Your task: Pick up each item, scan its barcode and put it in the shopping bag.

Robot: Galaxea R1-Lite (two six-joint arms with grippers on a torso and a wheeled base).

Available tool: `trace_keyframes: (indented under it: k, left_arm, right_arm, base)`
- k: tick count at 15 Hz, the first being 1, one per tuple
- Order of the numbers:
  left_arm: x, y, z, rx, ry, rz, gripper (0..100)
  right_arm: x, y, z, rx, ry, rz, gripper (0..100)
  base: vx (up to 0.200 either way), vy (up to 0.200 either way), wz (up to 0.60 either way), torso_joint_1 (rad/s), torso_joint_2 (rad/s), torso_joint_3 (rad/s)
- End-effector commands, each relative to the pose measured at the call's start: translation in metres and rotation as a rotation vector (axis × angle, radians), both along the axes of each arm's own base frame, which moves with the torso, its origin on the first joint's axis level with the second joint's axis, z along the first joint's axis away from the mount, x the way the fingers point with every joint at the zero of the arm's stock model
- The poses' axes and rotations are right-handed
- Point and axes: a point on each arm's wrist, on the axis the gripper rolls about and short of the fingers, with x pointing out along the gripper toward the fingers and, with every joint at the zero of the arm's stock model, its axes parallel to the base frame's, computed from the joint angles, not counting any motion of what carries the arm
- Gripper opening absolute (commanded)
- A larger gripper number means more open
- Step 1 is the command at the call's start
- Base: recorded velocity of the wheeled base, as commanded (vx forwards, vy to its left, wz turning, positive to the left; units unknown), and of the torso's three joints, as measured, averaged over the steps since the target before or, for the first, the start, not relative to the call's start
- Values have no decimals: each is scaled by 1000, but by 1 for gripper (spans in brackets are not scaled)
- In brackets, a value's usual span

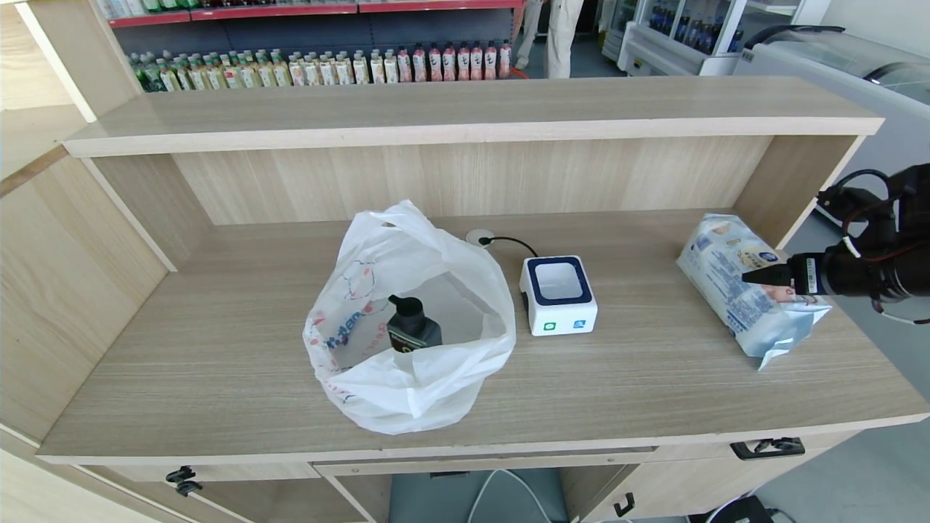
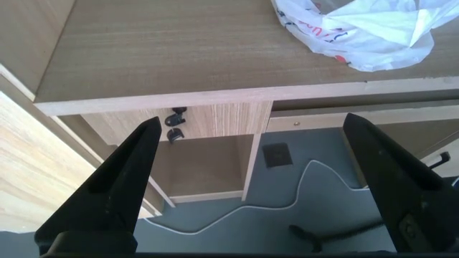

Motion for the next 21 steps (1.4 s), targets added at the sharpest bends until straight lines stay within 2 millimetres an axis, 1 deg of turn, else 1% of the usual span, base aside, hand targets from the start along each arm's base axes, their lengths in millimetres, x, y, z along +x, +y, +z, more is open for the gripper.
trace_keyframes:
  k: [1,4,9,11,13,16,17,19,21]
  left_arm:
    - [0,0,0,0,-1,0,100]
    - [0,0,0,0,-1,0,100]
    - [0,0,0,0,-1,0,100]
    - [0,0,0,0,-1,0,100]
    - [0,0,0,0,-1,0,100]
    - [0,0,0,0,-1,0,100]
    - [0,0,0,0,-1,0,100]
    - [0,0,0,0,-1,0,100]
    - [0,0,0,0,-1,0,100]
  right_arm:
    - [6,1,-8,9,18,12,100]
    - [13,3,-10,14,16,33,100]
    - [23,0,-28,26,61,34,100]
    - [32,-1,-41,33,89,38,100]
    - [40,2,-43,47,84,70,100]
    - [43,2,-45,48,82,85,100]
    - [43,2,-46,48,86,86,0]
    - [42,1,-47,28,88,98,0]
    - [40,1,-43,25,77,98,0]
  base:
    - [0,0,0,0,0,0]
    - [0,0,0,0,0,0]
    - [0,0,0,0,0,0]
    - [0,0,0,0,0,0]
    - [0,0,0,0,0,0]
    - [0,0,0,0,0,0]
    - [0,0,0,0,0,0]
    - [0,0,0,0,0,0]
    - [0,0,0,0,0,0]
